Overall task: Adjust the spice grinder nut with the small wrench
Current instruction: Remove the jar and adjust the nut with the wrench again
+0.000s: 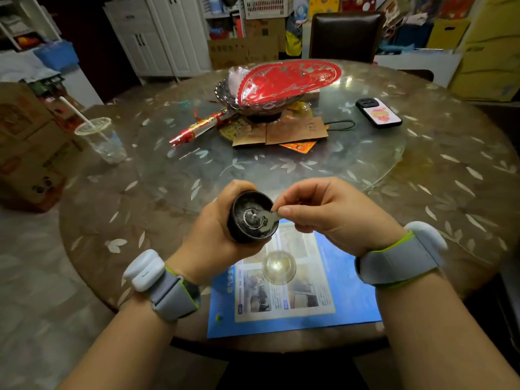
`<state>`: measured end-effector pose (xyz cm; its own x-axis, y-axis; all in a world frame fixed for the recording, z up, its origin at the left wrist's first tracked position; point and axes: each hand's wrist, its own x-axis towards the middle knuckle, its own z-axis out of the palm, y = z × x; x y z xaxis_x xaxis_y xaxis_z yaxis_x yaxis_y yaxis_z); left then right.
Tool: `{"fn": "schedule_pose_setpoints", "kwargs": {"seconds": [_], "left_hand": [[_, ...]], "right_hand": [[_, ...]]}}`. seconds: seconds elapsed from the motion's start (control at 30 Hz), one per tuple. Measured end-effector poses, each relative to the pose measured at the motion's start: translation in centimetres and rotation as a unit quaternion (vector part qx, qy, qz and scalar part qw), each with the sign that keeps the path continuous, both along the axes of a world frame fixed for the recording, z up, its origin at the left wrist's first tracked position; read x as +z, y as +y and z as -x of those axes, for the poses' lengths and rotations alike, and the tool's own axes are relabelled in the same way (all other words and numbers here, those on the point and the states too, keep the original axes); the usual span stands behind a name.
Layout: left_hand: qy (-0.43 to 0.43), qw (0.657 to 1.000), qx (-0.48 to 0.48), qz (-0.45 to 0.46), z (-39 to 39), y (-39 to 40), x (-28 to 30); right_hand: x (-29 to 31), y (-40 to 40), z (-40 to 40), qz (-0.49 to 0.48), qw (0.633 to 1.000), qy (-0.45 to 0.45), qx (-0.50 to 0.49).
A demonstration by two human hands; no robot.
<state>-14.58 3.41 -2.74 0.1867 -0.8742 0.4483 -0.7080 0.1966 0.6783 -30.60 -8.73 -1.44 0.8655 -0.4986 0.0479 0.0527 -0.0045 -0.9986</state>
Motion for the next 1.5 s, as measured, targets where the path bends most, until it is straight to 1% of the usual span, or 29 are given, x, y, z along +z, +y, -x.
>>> {"fn": "schedule_pose_setpoints", "kwargs": {"seconds": [0.07, 0.3, 0.4, 0.53, 0.77, 0.93, 1.1, 1.23, 1.33, 1.5], "left_hand": [[-0.011, 1.0, -0.018, -0.012, -0.3, 0.1, 0.2], [-0.008, 0.998, -0.044, -0.046, -0.3, 0.0, 0.4], [-0.007, 0.998, -0.048, -0.047, -0.1, 0.0, 0.5], [-0.006, 0.998, -0.05, -0.048, -0.1, 0.1, 0.6], [-0.001, 0.998, -0.046, -0.052, -0.2, 0.3, 0.7], [-0.003, 0.999, -0.033, -0.038, -0.3, 0.3, 0.7], [0.007, 0.999, -0.023, -0.024, -0.3, 0.2, 0.7], [0.021, 1.0, -0.001, -0.007, -0.1, 0.0, 0.8], [0.004, 1.0, 0.015, -0.015, -0.3, -0.3, 0.3], [-0.017, 1.0, 0.019, -0.018, -0.5, -0.4, -0.3]], "right_hand": [[0.4, -0.1, -0.2, 0.03, 0.999, 0.002, -0.017], [1.2, 0.2, -0.6, 0.022, 0.999, -0.023, -0.035], [1.3, 0.2, -0.7, 0.036, 0.998, -0.027, -0.053], [1.1, 0.2, -1.1, 0.022, 0.995, -0.052, -0.085], [1.1, 0.6, -1.5, 0.034, 0.994, -0.053, -0.092], [1.0, 0.9, -1.8, 0.043, 0.992, -0.051, -0.106], [1.0, 1.1, -1.9, 0.033, 0.99, -0.054, -0.126], [0.4, 1.5, -2.2, 0.011, 0.981, -0.071, -0.18], [-0.4, 1.7, -2.5, -0.003, 0.973, -0.074, -0.218], [-1.0, 1.4, -2.7, -0.028, 0.973, -0.072, -0.217]]}}
